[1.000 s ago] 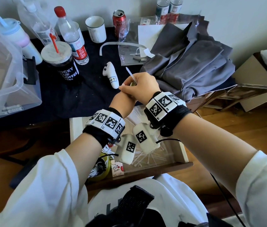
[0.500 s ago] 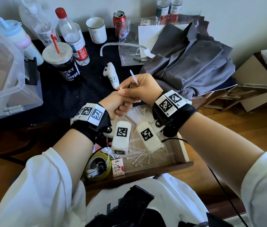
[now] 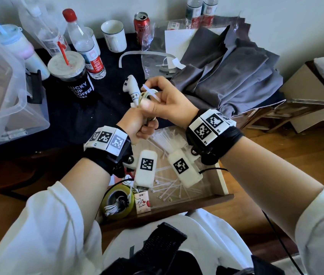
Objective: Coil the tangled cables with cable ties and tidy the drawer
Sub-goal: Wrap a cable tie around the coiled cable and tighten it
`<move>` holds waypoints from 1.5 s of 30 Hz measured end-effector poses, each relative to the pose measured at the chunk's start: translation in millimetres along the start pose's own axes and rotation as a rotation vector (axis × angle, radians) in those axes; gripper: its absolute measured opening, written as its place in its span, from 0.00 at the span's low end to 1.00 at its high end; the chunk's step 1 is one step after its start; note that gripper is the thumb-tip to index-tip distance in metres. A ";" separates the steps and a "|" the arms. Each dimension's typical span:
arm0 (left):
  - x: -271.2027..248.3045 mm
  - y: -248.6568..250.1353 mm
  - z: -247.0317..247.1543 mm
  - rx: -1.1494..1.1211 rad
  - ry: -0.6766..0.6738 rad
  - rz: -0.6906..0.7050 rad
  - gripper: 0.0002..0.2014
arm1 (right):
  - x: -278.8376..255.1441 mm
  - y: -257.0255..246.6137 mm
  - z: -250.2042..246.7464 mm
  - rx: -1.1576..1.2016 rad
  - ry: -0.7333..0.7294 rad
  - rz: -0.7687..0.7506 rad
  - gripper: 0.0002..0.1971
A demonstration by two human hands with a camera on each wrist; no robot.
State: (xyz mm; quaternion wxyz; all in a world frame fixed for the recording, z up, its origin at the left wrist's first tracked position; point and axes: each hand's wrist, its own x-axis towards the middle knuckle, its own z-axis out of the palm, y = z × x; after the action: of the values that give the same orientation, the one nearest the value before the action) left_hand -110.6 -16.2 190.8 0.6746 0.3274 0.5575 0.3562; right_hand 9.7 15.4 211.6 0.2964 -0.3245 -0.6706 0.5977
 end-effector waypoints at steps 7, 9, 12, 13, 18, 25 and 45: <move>0.0 -0.1 -5.6 -0.054 -0.049 0.056 0.32 | 12.9 0.8 1.6 -0.117 0.053 0.040 0.13; 0.4 -1.5 -6.8 -0.079 -0.049 0.059 0.31 | 16.4 2.7 0.0 -0.172 0.074 0.058 0.13; -0.6 -2.3 -8.2 -0.071 -0.065 0.071 0.31 | 17.0 1.6 -2.6 -0.147 0.083 0.050 0.13; -0.8 -2.3 -8.2 -0.064 -0.068 0.073 0.31 | 17.1 1.3 -2.7 -0.139 0.082 0.043 0.13; -0.8 -1.2 -8.3 -0.057 -0.051 0.072 0.32 | 18.3 2.6 -1.0 -0.154 0.091 0.022 0.14; 2.3 -0.3 -8.1 -0.067 -0.030 0.069 0.25 | 18.7 4.3 -1.1 -0.200 0.104 0.022 0.15; 0.3 4.6 3.0 0.055 0.023 -0.005 0.25 | 14.9 6.0 -1.4 -0.151 0.182 0.065 0.15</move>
State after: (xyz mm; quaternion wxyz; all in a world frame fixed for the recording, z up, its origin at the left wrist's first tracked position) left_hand -108.2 -13.6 195.0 0.6598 0.3404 0.5755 0.3430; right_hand 2.1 28.4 206.0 0.3112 -0.4207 -0.6731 0.5226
